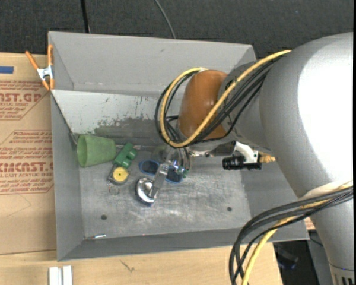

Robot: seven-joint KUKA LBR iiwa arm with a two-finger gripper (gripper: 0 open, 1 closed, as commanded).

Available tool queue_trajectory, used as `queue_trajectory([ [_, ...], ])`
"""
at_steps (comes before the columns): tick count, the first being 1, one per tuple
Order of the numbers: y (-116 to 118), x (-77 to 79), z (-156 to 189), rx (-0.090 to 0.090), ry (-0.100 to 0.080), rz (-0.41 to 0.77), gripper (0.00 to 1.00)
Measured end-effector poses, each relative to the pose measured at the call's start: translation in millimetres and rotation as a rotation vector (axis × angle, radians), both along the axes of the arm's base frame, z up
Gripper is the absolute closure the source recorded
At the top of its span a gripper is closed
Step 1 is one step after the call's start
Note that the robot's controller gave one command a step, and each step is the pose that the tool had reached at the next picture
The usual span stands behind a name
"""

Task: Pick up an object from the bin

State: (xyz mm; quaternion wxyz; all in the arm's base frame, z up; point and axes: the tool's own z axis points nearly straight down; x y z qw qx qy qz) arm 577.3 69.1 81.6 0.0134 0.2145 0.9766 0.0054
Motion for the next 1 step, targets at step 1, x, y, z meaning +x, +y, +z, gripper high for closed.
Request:
queue_trajectory([
  [1,-3.2,5.8,4.6,-0.004,-0.021,-0.004,1.00],
])
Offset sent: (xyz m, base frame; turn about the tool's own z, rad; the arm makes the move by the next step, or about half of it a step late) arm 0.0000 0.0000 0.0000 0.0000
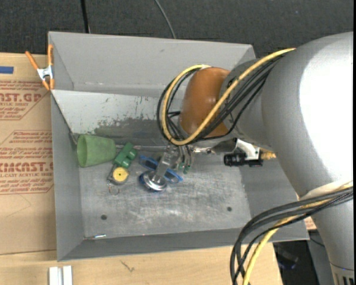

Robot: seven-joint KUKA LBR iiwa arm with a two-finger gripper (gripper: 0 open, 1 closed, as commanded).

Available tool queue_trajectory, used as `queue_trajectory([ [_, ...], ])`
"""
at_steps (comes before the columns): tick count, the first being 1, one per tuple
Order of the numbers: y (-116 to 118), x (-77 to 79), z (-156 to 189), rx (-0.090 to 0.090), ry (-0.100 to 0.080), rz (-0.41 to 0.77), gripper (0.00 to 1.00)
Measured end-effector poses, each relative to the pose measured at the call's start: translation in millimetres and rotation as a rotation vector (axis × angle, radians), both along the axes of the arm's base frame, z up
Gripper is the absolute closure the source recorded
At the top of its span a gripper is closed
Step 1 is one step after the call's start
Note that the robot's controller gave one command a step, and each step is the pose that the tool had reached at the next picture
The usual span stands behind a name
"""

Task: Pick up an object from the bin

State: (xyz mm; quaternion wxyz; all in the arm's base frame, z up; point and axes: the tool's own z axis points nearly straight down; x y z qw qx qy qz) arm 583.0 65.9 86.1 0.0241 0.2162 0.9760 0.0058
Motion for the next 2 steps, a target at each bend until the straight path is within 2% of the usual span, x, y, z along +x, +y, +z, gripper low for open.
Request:
queue_trajectory([
  [1,0,2.8,98,0.000,0.039,0.001,1.00],
  [2,1,3.7,113,0.000,0.045,0.002,1.00],
])
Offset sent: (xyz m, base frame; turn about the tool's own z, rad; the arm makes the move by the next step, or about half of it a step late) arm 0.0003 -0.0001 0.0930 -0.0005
